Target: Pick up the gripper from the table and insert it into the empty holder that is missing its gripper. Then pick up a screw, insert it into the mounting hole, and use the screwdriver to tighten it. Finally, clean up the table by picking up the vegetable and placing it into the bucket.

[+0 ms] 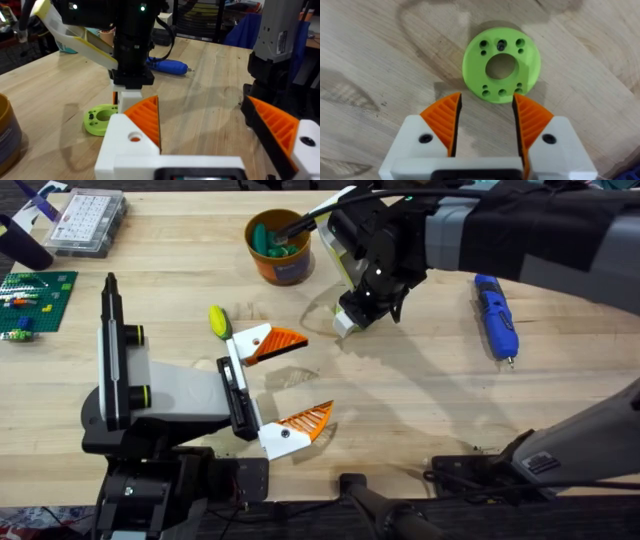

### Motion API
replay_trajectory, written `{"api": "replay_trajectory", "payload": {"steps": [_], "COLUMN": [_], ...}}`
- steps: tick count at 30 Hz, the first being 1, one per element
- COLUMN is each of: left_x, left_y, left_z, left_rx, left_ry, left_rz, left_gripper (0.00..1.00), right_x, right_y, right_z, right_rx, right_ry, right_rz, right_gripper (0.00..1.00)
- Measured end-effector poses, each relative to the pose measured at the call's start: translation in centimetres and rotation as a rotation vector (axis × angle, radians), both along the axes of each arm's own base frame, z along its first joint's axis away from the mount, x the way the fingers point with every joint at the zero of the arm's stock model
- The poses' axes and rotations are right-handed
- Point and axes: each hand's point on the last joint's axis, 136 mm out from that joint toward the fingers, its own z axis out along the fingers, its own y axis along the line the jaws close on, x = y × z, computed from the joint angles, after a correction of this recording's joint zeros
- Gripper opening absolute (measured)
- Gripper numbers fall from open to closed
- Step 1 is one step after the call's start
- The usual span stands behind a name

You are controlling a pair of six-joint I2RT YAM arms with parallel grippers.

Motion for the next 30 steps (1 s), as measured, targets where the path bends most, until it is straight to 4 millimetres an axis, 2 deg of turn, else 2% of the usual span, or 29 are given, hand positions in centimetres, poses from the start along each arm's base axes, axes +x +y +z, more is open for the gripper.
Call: {"api": "replay_trajectory", "payload": {"steps": [25,28,30], "left_x": [0.1,0.1,0.1], "left_y": [0.0,0.0,0.0], "left_z": [-0.2,-0.2,-0.2], "left_rx": [0.0,0.0,0.0], "left_ry": [0.013,0.013,0.013], "left_rz": [0.004,0.004,0.004], "left_gripper": [0.988,0.986,0.986], "right_x": [-0.4,-0.8,-0.6], "right_y": [-0.2,-0.4,-0.2], "right_z": [0.0,0.6,1.8], "right_rx": [-0.006,-0.01,0.003], "right_ry": [0.017,0.027,0.01], "right_rz": [0.001,0.002,0.002], "right_gripper": [0.599,0.599,0.599]}}
